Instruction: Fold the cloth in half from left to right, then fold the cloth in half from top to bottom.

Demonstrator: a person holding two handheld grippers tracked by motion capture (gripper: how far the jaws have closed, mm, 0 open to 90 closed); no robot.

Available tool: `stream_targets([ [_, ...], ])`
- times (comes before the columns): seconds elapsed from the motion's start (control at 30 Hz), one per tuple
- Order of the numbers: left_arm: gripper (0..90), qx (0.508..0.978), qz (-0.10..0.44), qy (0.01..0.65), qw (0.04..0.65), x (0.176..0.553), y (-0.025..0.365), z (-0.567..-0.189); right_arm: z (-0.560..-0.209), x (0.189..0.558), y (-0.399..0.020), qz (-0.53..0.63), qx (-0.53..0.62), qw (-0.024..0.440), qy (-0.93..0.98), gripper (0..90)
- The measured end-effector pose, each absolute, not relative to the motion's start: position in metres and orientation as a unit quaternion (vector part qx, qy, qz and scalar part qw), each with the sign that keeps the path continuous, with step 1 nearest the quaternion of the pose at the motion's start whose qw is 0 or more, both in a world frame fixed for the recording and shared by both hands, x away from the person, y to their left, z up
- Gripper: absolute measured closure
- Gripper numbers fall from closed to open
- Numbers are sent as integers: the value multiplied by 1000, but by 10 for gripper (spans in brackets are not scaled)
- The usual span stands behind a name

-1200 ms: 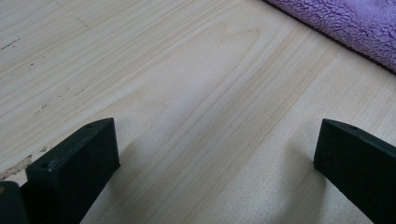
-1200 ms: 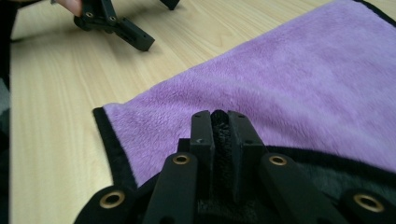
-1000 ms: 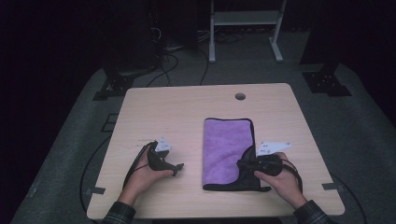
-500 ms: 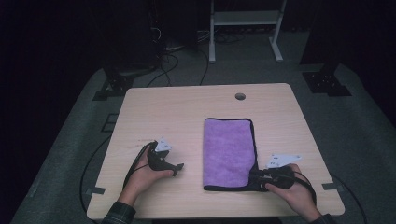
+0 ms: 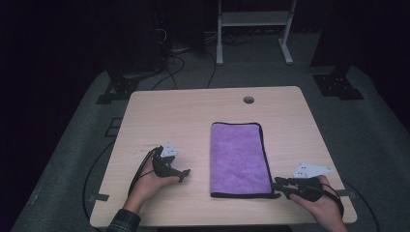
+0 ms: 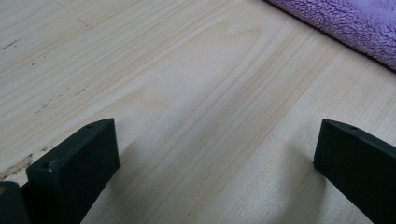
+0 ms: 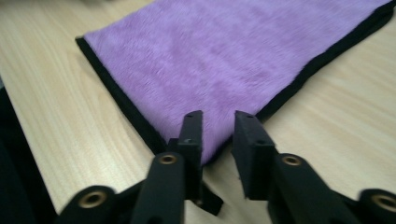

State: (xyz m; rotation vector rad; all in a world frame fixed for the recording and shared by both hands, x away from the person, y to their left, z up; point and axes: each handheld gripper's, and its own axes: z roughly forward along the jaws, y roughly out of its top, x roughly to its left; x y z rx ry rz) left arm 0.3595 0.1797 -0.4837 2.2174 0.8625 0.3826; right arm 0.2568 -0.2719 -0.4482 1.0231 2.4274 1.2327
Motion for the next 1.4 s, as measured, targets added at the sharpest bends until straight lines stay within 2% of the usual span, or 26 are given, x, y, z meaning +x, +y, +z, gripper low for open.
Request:
stream_targets([
  [0.23,0,858,150,333,362,359,180,-484,-448,272,-281,428,355,141,819,526],
  [0.47,209,852,155,330,375,360,185,-481,-448,302,-280,435,353,158,813,437],
  [0.6,292,852,153,333,374,362,185,-478,-447,319,-279,433,356,160,813,425],
  [0.83,350,845,150,330,394,370,177,-469,-440,346,-277,439,357,162,808,414],
  [1.4,406,851,132,303,409,419,129,-449,-433,404,-265,433,355,163,812,404],
])
